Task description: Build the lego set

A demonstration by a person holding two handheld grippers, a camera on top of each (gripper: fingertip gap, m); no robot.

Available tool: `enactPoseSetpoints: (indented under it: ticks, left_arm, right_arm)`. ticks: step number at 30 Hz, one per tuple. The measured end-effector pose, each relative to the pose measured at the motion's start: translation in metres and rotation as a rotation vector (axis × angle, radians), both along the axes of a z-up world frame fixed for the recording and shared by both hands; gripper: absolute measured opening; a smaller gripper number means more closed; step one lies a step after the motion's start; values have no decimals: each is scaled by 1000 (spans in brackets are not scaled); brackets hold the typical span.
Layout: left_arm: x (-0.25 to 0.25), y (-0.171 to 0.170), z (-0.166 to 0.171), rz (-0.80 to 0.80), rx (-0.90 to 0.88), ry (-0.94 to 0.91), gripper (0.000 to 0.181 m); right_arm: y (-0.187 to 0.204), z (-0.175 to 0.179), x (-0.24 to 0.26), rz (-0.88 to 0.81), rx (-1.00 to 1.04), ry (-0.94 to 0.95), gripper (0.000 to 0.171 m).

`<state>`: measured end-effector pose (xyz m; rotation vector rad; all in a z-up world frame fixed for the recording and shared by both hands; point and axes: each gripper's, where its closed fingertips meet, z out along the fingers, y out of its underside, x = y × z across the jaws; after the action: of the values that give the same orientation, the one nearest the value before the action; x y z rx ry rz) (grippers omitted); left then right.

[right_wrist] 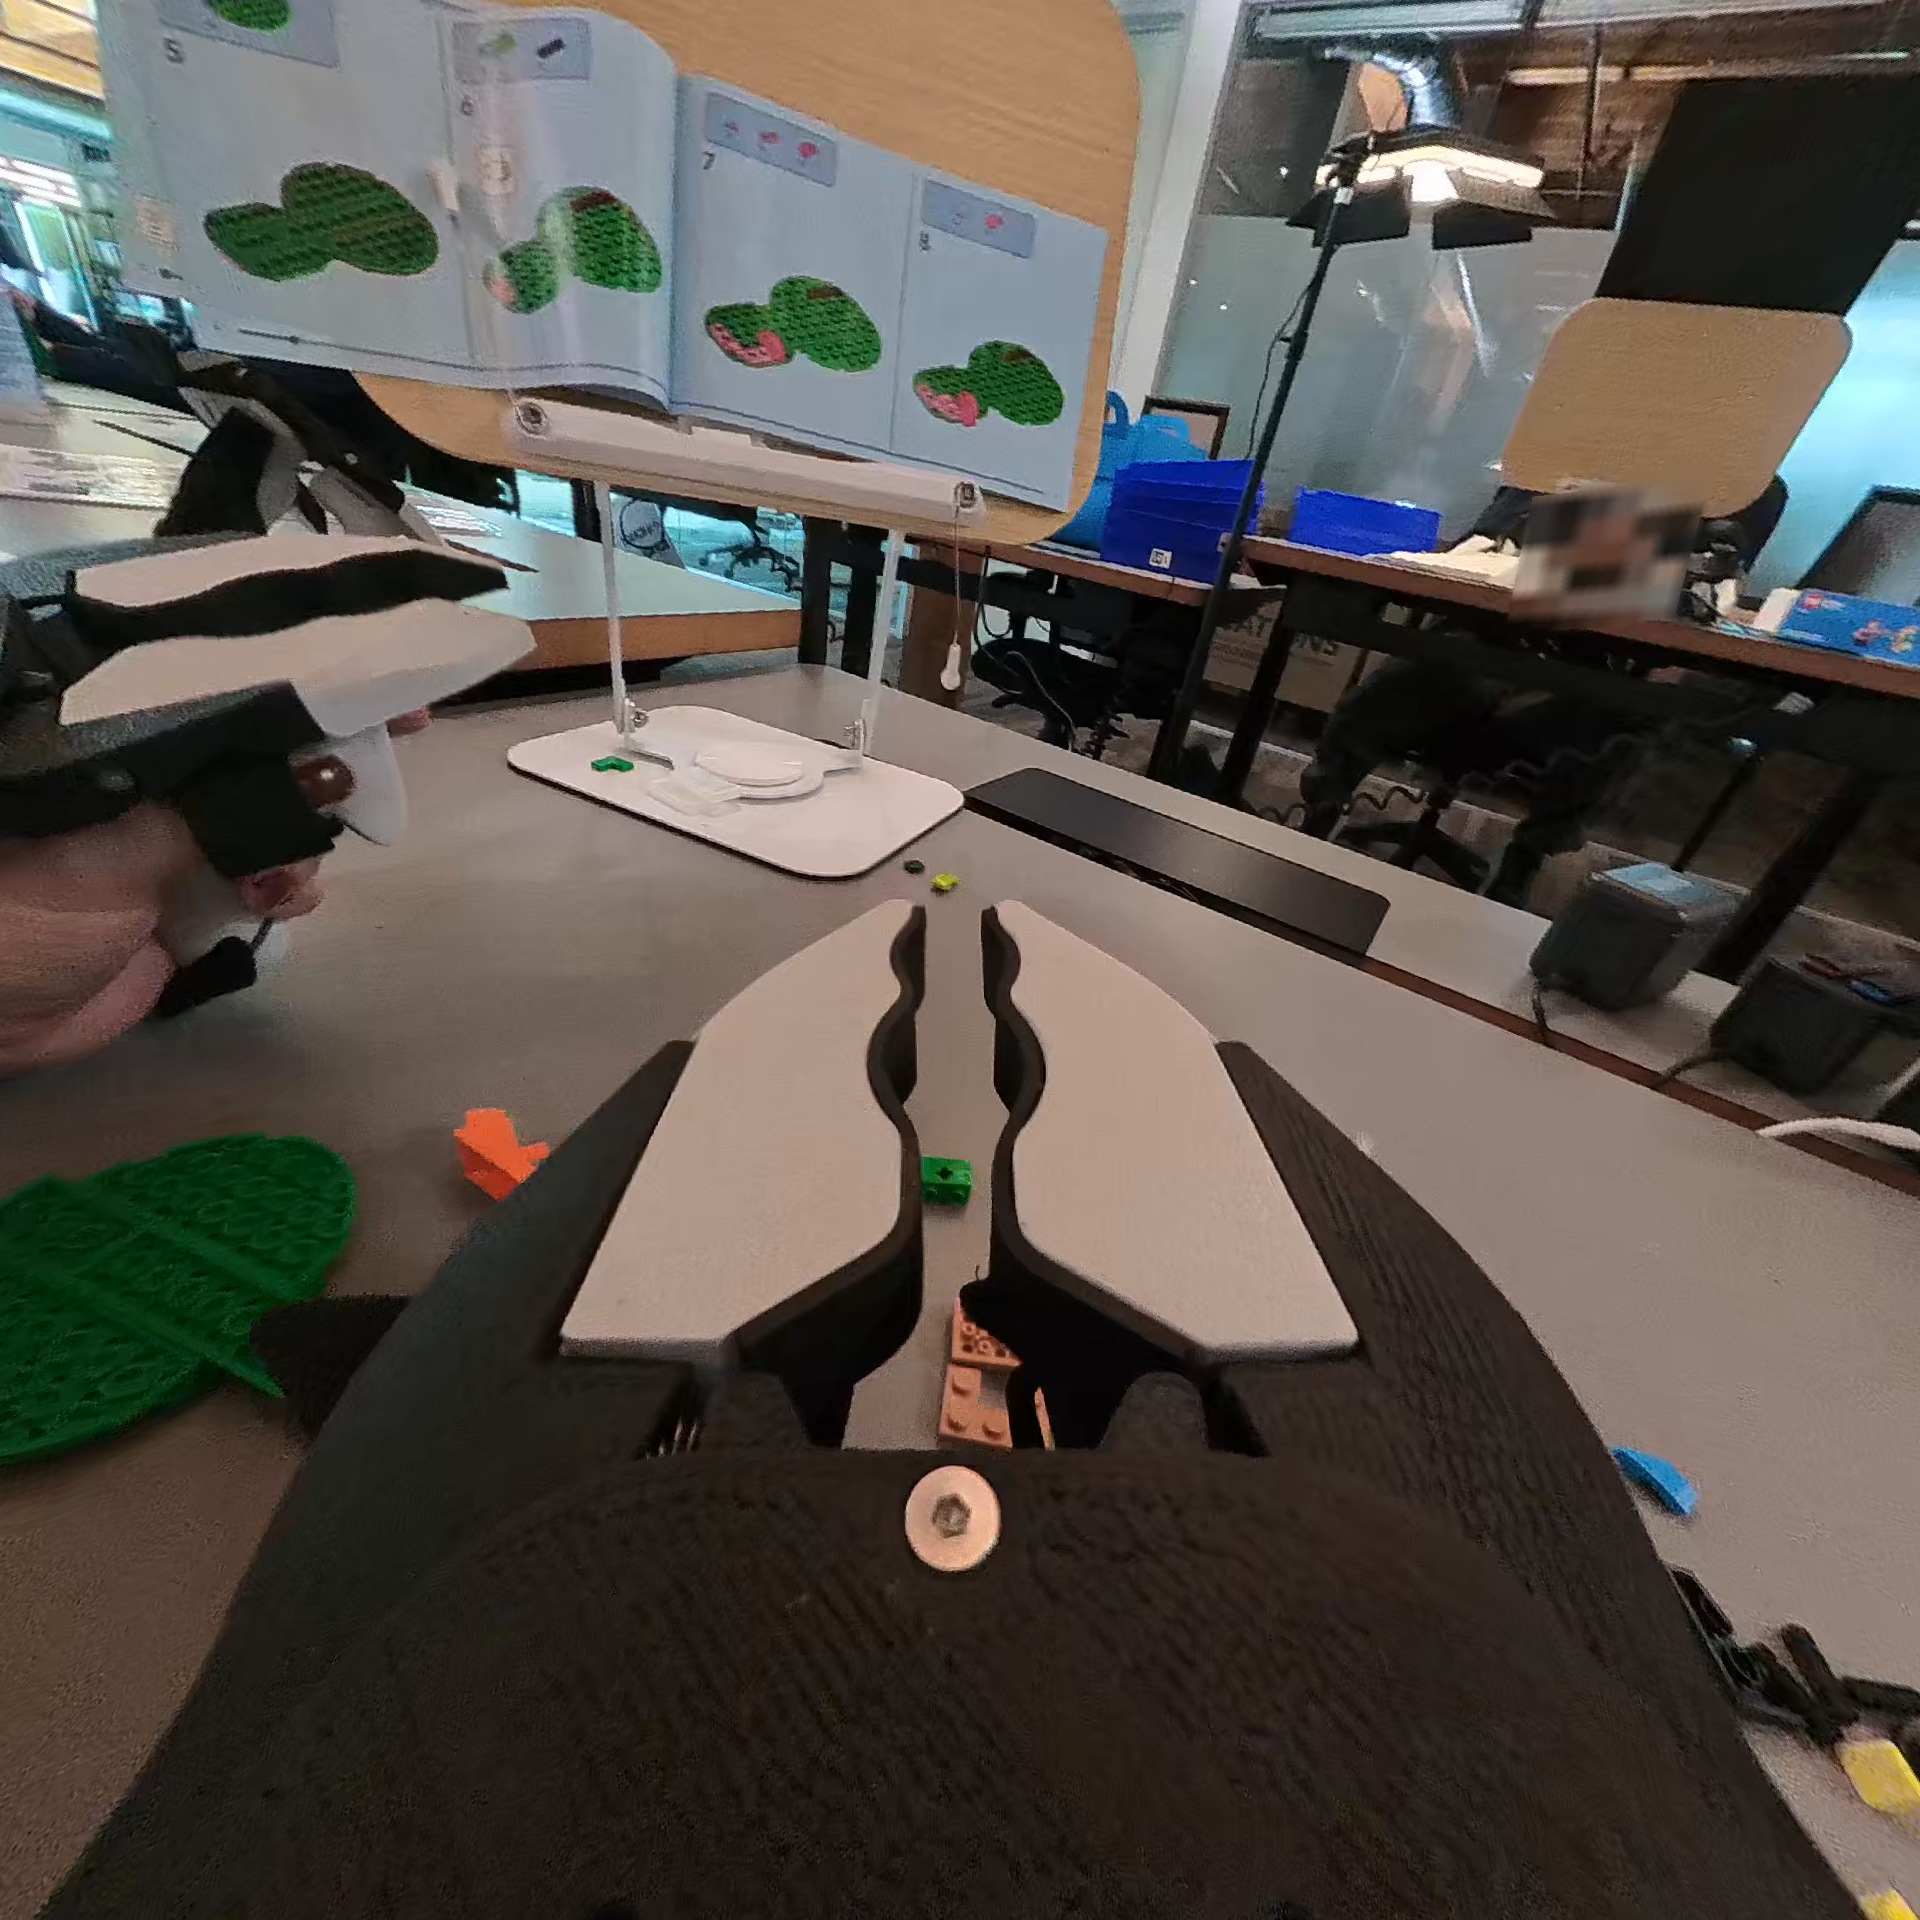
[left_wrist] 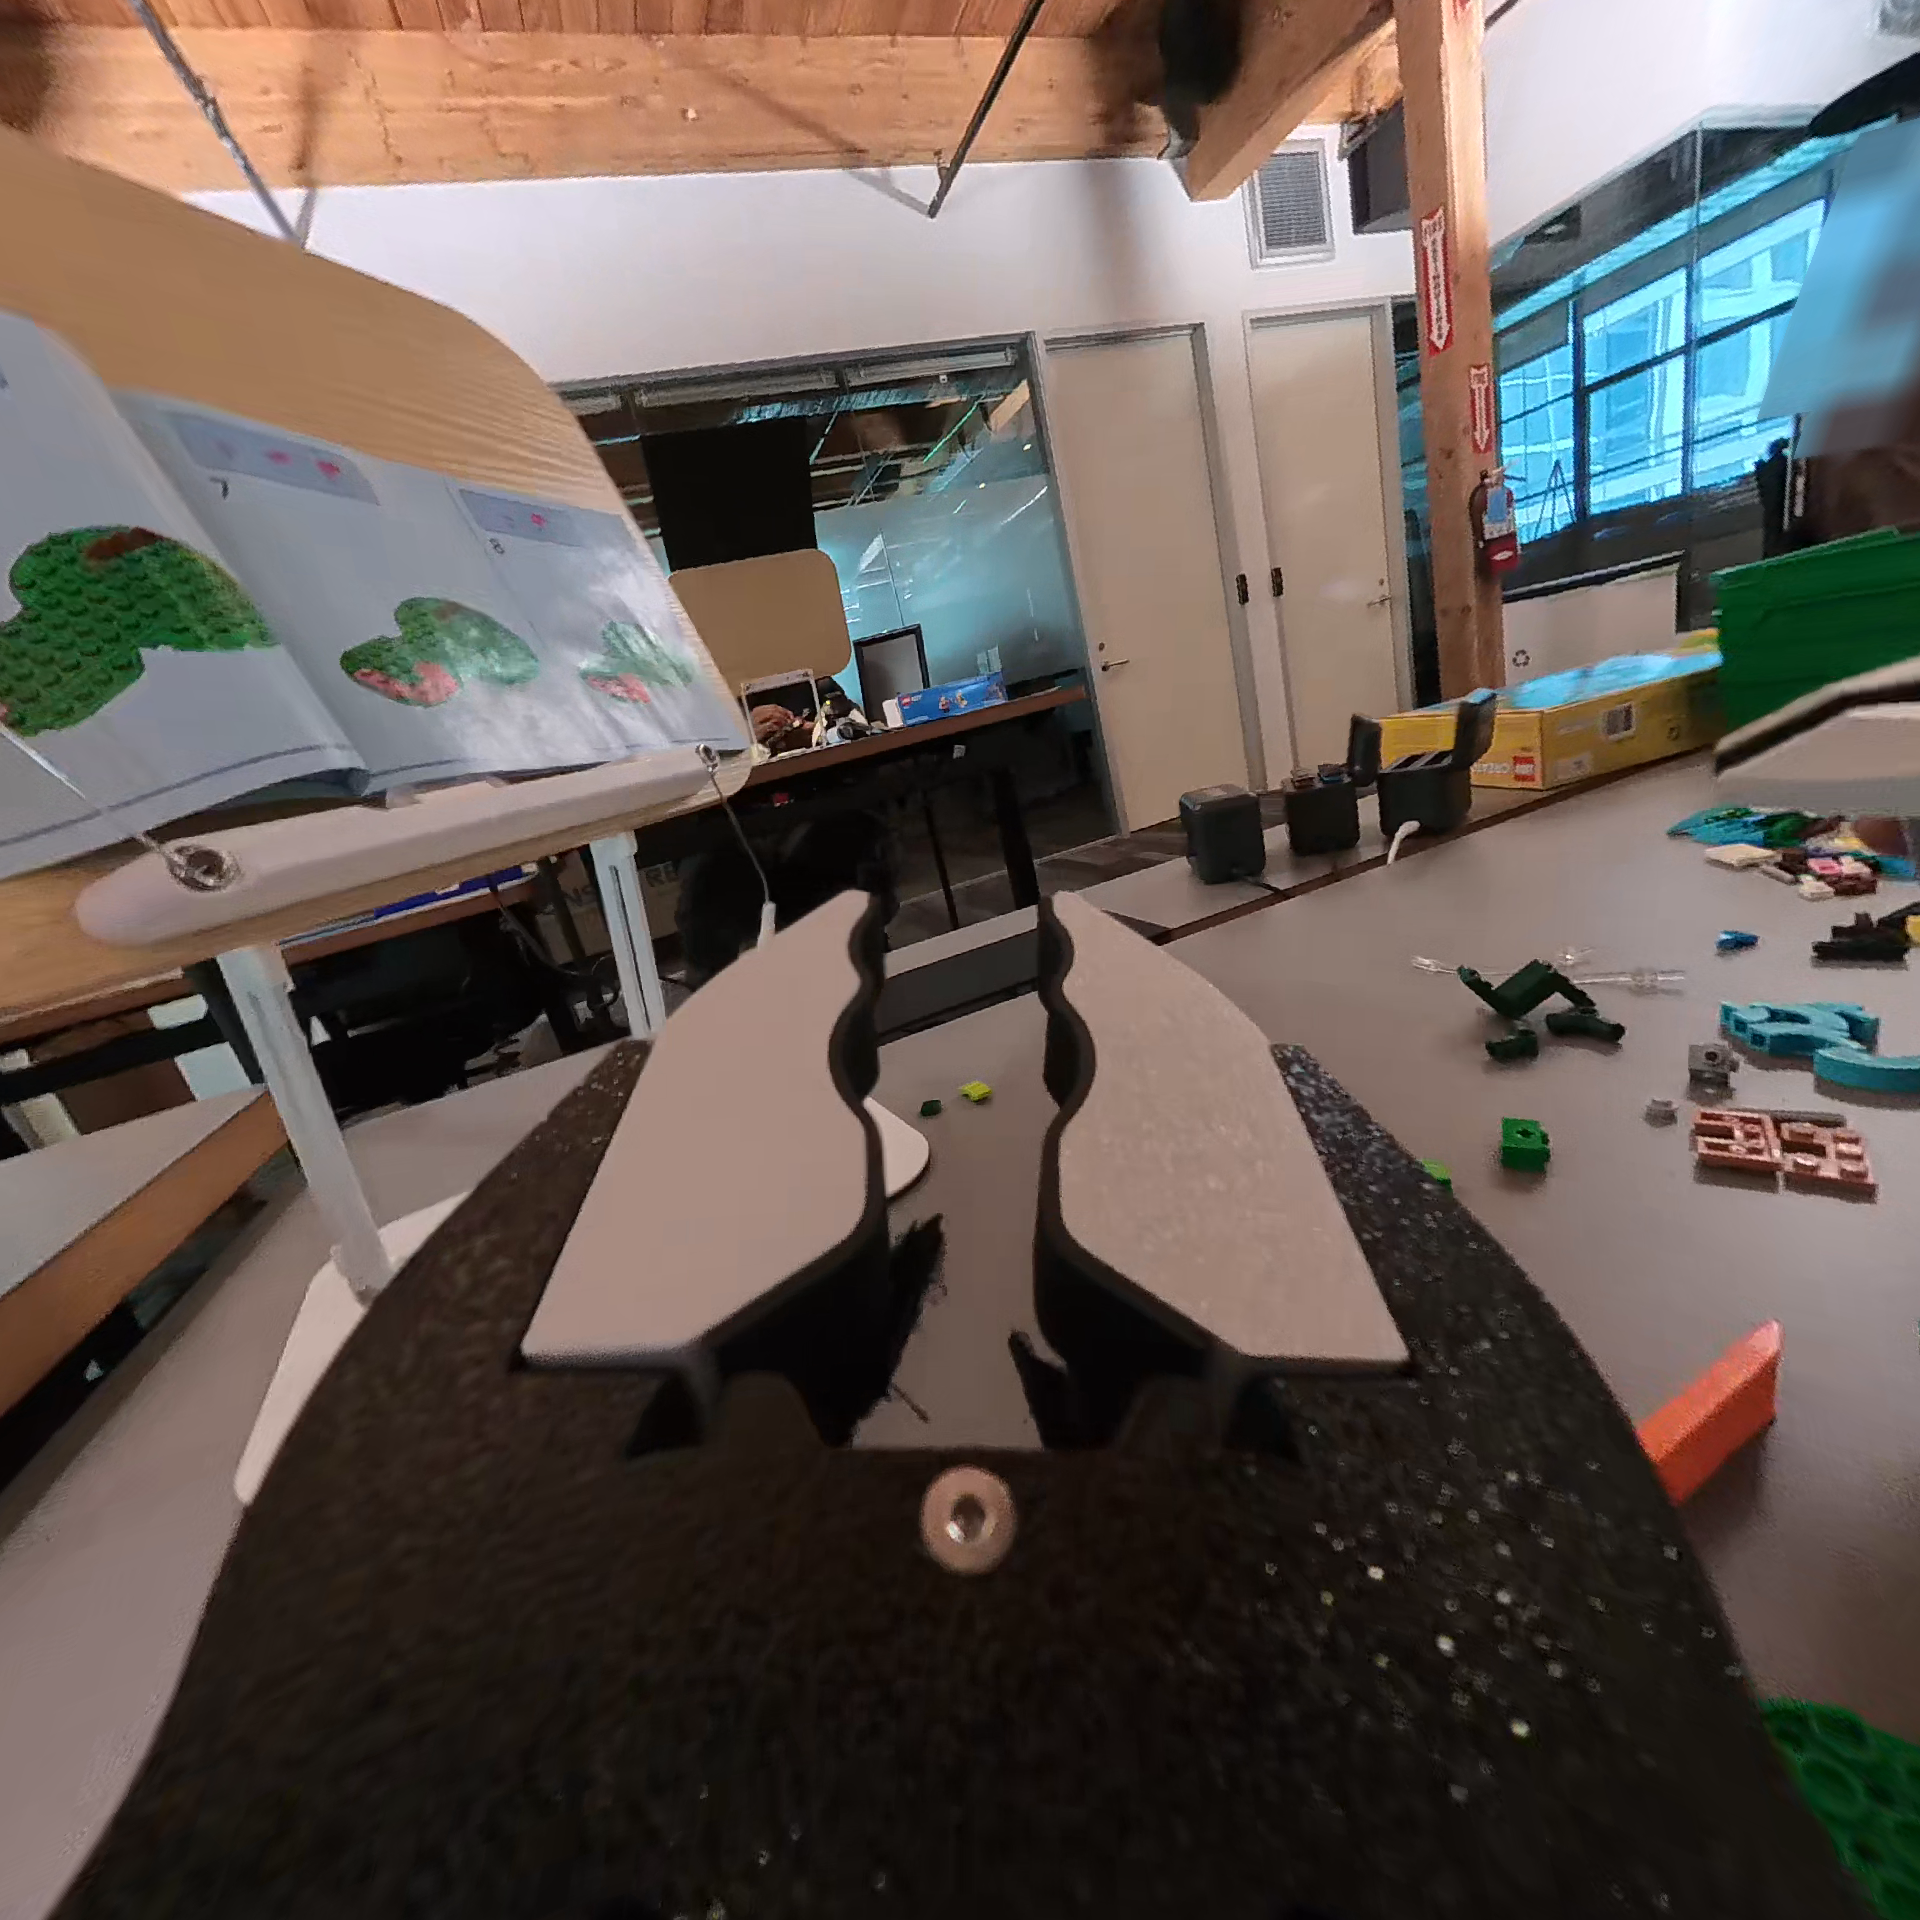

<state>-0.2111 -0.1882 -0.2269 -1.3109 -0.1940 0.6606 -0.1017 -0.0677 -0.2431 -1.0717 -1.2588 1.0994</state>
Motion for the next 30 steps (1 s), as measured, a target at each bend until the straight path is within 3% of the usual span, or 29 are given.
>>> enactPoseSetpoints:
  ticks: [6, 21, 30]
  left_arm:
    - [-17, -6, -3, 16, 57, -101, 26]
    - [-9, -2, -3, -24, 42, -70, 17]
    - [-8, -2, -3, -33, 45, -69, 14]
  right_arm:
    - [6, -11, -5, -12, 6, -50, 6]
    - [-33, -11, -5, 64, 240, -31, 3]
    - [-41, -13, -5, 79, 221, -19, 1]
